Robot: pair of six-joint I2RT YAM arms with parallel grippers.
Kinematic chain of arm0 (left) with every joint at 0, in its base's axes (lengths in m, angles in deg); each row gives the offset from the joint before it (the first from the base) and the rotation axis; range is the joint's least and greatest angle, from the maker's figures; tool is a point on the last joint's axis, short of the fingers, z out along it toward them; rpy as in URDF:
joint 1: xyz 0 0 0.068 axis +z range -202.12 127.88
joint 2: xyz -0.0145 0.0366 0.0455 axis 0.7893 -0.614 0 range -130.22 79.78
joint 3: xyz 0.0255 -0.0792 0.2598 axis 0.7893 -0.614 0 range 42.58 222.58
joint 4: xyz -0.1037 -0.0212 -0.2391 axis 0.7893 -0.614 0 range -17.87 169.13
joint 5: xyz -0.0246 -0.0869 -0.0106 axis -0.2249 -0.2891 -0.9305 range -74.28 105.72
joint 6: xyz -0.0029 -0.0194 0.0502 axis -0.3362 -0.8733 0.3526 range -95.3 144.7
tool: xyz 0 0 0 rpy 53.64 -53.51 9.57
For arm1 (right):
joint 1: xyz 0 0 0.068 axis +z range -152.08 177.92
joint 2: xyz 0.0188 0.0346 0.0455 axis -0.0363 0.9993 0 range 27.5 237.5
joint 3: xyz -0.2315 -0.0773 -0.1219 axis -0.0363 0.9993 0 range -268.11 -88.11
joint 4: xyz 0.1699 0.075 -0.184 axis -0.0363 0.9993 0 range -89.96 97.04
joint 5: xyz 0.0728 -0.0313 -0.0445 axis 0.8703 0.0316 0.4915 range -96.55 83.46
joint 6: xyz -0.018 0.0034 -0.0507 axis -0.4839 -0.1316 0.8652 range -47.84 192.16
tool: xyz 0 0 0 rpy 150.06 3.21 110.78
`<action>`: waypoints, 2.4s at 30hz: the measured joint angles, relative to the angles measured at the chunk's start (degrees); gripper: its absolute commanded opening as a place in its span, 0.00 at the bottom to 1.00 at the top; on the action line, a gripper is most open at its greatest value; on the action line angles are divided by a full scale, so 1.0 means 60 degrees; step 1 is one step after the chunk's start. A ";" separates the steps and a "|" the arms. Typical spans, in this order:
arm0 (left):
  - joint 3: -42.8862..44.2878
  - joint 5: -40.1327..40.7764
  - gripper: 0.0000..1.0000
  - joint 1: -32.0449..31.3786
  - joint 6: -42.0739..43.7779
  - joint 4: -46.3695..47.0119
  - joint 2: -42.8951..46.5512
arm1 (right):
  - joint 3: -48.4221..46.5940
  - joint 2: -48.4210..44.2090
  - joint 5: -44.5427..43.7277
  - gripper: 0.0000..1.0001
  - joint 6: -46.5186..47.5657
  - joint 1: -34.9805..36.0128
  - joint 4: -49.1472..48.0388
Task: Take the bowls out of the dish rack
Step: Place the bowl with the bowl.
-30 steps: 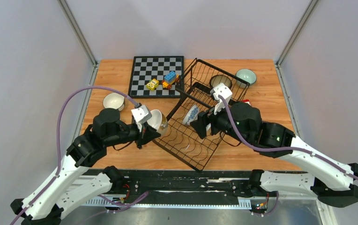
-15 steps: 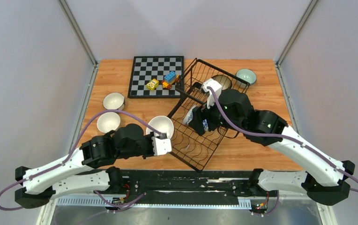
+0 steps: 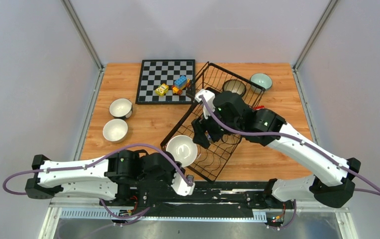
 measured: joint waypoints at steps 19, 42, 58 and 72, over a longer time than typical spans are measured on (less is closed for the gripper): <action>-0.0033 -0.1559 0.00 0.0000 0.0594 -0.0492 -0.0590 | 0.0703 0.0641 -0.0503 0.69 0.0546 0.0834 -0.0066; 0.0397 -0.2120 0.00 0.0000 0.0171 -0.0572 -0.0834 | 0.1337 0.1534 -0.0648 0.45 0.0681 0.1122 -0.0069; 0.0397 -0.2251 0.00 0.0000 -0.0382 -0.0372 -0.0918 | 0.1413 0.2135 -0.1035 0.00 0.0641 0.1355 -0.0076; 0.0423 -0.0576 1.00 -0.0036 -0.2422 0.0521 -0.1246 | 0.1417 0.1698 -0.2820 0.00 0.0186 0.1341 0.0160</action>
